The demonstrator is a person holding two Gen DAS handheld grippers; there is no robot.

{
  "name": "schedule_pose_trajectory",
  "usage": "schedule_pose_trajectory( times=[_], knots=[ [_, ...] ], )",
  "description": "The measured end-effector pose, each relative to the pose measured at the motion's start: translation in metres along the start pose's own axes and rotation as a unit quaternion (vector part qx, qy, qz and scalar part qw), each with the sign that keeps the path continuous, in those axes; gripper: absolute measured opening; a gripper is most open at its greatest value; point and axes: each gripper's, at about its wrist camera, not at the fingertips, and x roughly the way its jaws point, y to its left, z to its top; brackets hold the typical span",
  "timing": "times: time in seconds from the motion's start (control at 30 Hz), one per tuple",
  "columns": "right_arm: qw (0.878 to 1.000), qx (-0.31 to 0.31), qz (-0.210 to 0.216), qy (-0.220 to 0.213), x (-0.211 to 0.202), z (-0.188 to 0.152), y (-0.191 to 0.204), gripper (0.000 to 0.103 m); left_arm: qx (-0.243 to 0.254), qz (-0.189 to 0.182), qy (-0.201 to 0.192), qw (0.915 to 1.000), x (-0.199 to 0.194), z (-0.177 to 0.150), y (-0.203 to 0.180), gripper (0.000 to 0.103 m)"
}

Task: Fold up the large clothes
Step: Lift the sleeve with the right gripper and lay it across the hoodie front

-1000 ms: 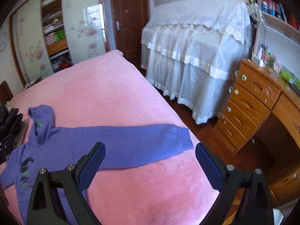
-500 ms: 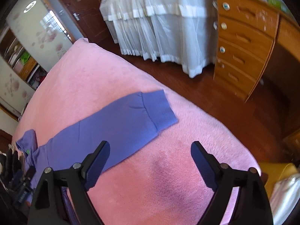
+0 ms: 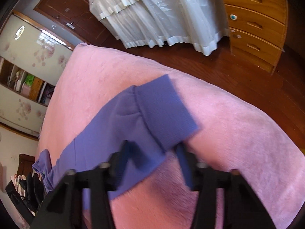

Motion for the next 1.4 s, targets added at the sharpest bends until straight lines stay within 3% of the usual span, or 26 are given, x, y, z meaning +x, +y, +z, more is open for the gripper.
schedule_pose_trajectory(
  times=[0.07,0.23,0.33,0.5,0.67,0.87,1.1,1.2,1.33,1.4],
  knots=[
    [1.000,-0.010,-0.013,-0.011,-0.001,0.001,0.005,0.020,-0.002,0.000,0.001,1.0000,-0.001,-0.001,0.005,0.103],
    [0.996,-0.060,-0.011,-0.069,-0.031,-0.005,0.034,0.017,-0.010,-0.008,0.004,0.9999,-0.015,-0.003,0.023,0.103],
    [0.989,-0.107,0.014,-0.098,-0.060,-0.012,0.069,0.016,-0.015,-0.008,-0.006,0.9998,-0.036,-0.005,0.048,0.103],
    [0.966,-0.212,0.078,-0.122,-0.108,-0.041,0.163,0.016,-0.056,0.004,-0.017,0.9983,-0.071,-0.012,0.119,0.103],
    [0.939,-0.304,0.128,-0.097,-0.114,-0.092,0.255,0.016,-0.121,0.018,-0.020,0.9923,-0.099,-0.033,0.214,0.103],
    [0.902,-0.407,0.132,-0.060,-0.073,-0.181,0.342,0.016,-0.178,0.049,-0.017,0.9827,-0.110,-0.081,0.316,0.103],
    [0.867,-0.497,0.038,-0.007,0.025,-0.276,0.382,0.017,-0.198,0.058,0.011,0.9783,-0.091,-0.131,0.370,0.103],
    [0.863,-0.505,0.003,0.017,0.061,-0.295,0.380,0.017,-0.188,0.053,0.015,0.9806,-0.081,-0.141,0.372,0.103],
    [0.865,-0.502,-0.002,0.025,0.076,-0.305,0.380,0.021,-0.182,0.038,0.015,0.9823,-0.069,-0.142,0.373,0.103],
    [0.860,-0.509,0.002,0.036,0.080,-0.310,0.382,0.032,-0.185,0.030,0.014,0.9822,-0.064,-0.138,0.372,0.103]
  ],
)
